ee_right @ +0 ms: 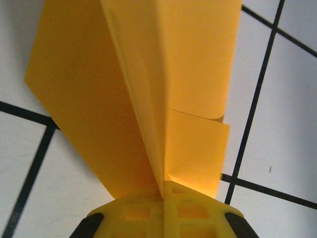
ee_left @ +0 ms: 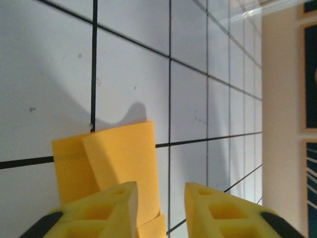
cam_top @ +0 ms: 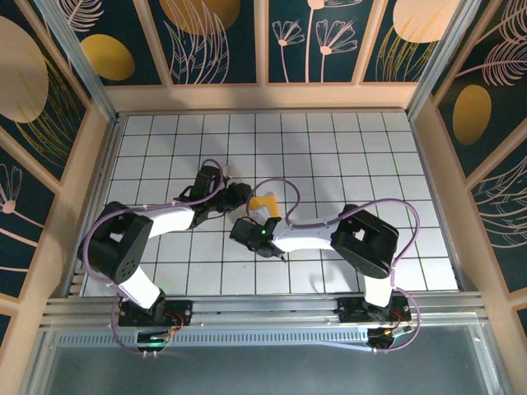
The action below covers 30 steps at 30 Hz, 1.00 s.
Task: Fold a paper plane with a square sheet of paper (fold left side to right side)
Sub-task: Fourth fold the wing at the center of the table.
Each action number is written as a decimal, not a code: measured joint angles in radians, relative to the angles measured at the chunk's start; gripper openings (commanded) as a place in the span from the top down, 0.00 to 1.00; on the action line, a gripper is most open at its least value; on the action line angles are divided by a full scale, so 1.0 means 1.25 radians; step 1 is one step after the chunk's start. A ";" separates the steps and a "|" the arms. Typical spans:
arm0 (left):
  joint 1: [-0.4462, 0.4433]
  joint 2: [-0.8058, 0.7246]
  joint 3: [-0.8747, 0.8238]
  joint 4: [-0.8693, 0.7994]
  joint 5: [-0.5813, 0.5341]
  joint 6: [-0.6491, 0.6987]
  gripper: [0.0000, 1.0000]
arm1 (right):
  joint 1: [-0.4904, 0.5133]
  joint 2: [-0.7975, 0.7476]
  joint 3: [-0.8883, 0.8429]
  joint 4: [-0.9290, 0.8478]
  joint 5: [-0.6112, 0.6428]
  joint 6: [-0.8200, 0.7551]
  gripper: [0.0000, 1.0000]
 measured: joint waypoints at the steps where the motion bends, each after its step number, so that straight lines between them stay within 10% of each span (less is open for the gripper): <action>1: 0.008 -0.016 -0.004 -0.006 -0.001 0.004 0.65 | -0.002 -0.003 -0.008 0.009 0.000 -0.006 1.00; 30: 0.036 -0.155 -0.157 -0.046 0.070 0.069 0.64 | -0.352 -0.252 -0.339 0.413 -0.743 -0.149 1.00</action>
